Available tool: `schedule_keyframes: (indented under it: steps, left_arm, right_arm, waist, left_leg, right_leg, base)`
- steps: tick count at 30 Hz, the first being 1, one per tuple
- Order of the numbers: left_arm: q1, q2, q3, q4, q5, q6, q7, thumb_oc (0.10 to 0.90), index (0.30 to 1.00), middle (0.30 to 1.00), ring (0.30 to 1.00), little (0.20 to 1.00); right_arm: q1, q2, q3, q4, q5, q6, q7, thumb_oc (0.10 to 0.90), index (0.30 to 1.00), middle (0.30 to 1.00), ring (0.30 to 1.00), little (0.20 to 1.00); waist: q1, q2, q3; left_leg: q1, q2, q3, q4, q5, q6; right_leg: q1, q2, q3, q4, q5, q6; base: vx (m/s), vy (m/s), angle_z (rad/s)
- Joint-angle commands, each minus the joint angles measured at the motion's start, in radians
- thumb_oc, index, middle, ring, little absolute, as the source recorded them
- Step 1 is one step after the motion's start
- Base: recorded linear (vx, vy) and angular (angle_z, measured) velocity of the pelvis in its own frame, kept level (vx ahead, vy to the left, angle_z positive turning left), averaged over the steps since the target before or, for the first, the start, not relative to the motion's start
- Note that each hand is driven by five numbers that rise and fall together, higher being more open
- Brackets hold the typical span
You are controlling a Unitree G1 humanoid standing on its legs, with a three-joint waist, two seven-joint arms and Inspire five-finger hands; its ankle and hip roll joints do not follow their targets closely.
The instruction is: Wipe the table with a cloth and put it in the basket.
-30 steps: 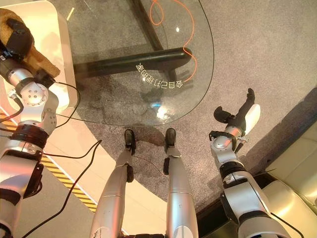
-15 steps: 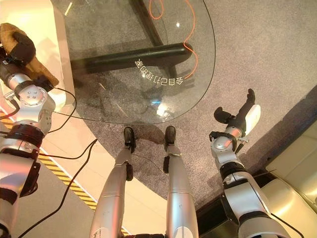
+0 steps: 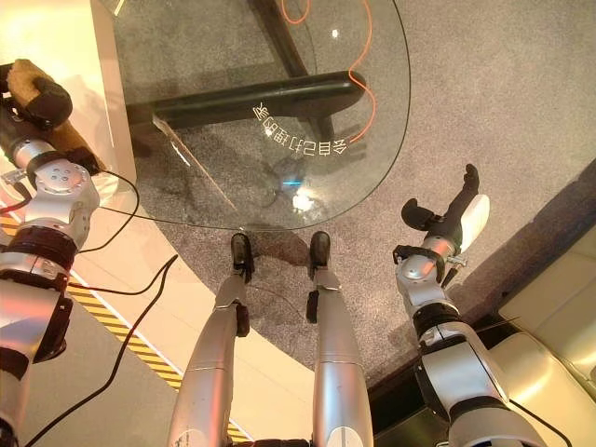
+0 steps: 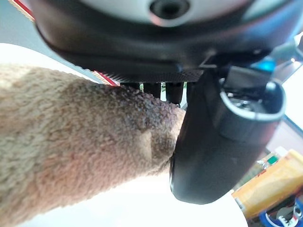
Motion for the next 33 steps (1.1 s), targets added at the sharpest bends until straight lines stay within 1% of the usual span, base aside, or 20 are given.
schedule_keyframes:
  steps: [1,4,7,18,19,20,21,25,33]
  left_arm:
    - [-0.129,0.165,0.023,0.009,0.097,-0.05,0.042,0.1,0.3,0.3,0.3,0.2]
    - [-0.135,0.162,0.012,0.015,0.091,-0.034,0.034,0.1,0.3,0.3,0.3,0.2]
    - [-0.14,0.157,0.003,0.019,0.084,-0.001,0.023,0.1,0.3,0.3,0.3,0.2]
    - [-0.146,0.154,-0.001,0.05,0.062,0.028,0.0,0.1,0.3,0.3,0.3,0.2]
    - [-0.144,0.154,0.001,0.051,0.06,0.035,-0.001,0.309,0.479,0.479,0.479,0.409]
    - [-0.142,0.151,0.002,0.053,0.054,0.041,-0.002,0.402,0.559,0.559,0.559,0.502]
    - [-0.142,0.15,0.003,0.055,0.049,0.045,-0.002,0.8,0.9,0.9,0.9,0.9]
    - [-0.139,0.147,0.006,0.063,0.033,0.042,-0.01,0.8,0.9,0.9,0.9,0.9]
    - [-0.139,0.151,0.009,0.063,0.01,0.046,-0.015,0.8,0.9,0.9,0.9,0.9]
  right_arm:
    - [0.019,-0.067,-0.01,-0.023,0.009,-0.05,-0.038,0.8,0.9,0.9,0.9,0.9]
    - [0.014,-0.067,-0.007,-0.027,0.009,-0.051,-0.041,0.8,0.9,0.9,0.9,0.9]
    - [0.013,-0.065,-0.007,-0.039,0.01,-0.043,-0.044,0.8,0.9,0.9,0.9,0.9]
    - [0.005,-0.06,0.01,-0.062,0.008,-0.033,-0.051,0.8,0.9,0.9,0.9,0.9]
    - [0.005,-0.058,0.01,-0.066,0.007,-0.029,-0.053,0.8,0.9,0.9,0.9,0.9]
    - [0.003,-0.058,0.011,-0.068,0.009,-0.027,-0.054,0.8,0.9,0.9,0.9,0.9]
    - [0.002,-0.057,0.012,-0.067,0.01,-0.027,-0.054,0.8,0.9,0.9,0.9,0.9]
    - [-0.002,-0.057,0.016,-0.074,0.013,-0.019,-0.054,0.8,0.9,0.9,0.9,0.9]
    - [0.002,-0.057,0.016,-0.068,0.016,-0.026,-0.049,0.8,0.9,0.9,0.9,0.9]
  waist:
    - [-0.006,-0.005,-0.029]
    - [-0.007,-0.009,-0.029]
    - [-0.008,-0.013,-0.029]
    - [-0.01,-0.023,-0.029]
    - [-0.009,-0.024,-0.029]
    - [-0.009,-0.024,-0.029]
    - [-0.009,-0.024,-0.029]
    - [-0.009,-0.026,-0.029]
    - [-0.008,-0.027,-0.029]
  left_leg:
    - [0.007,-0.035,0.055,0.119,-0.123,0.019]
    - [-0.004,-0.035,0.055,0.119,-0.121,0.018]
    - [-0.012,-0.035,0.054,0.119,-0.12,0.019]
    - [-0.033,-0.035,0.056,0.123,-0.12,0.018]
    - [-0.034,-0.035,0.057,0.122,-0.12,0.018]
    - [-0.034,-0.035,0.057,0.122,-0.121,0.018]
    - [-0.034,-0.035,0.057,0.122,-0.121,0.018]
    - [-0.031,-0.034,0.059,0.116,-0.119,0.017]
    - [-0.025,-0.032,0.062,0.113,-0.116,0.016]
  right_leg:
    - [0.048,0.047,-0.026,-0.035,-0.034,0.024]
    - [0.04,0.047,-0.026,-0.042,-0.027,0.026]
    - [0.031,0.049,-0.023,-0.043,-0.021,0.029]
    - [0.013,0.045,-0.027,-0.055,-0.006,0.035]
    - [0.012,0.044,-0.028,-0.056,-0.005,0.035]
    - [0.013,0.043,-0.029,-0.058,-0.004,0.036]
    - [0.013,0.042,-0.029,-0.059,-0.005,0.036]
    - [0.015,0.042,-0.032,-0.064,-0.002,0.038]
    - [0.02,0.04,-0.036,-0.066,0.002,0.04]
  base:
    - [0.0,0.0,0.0]
    - [0.0,0.0,0.0]
    - [0.0,0.0,0.0]
    - [0.0,0.002,0.01]
    - [0.0,0.0,0.0]
    - [0.0,0.0,0.0]
    - [0.0,0.0,0.0]
    - [0.0,0.0,0.0]
    - [0.0,0.0,0.0]
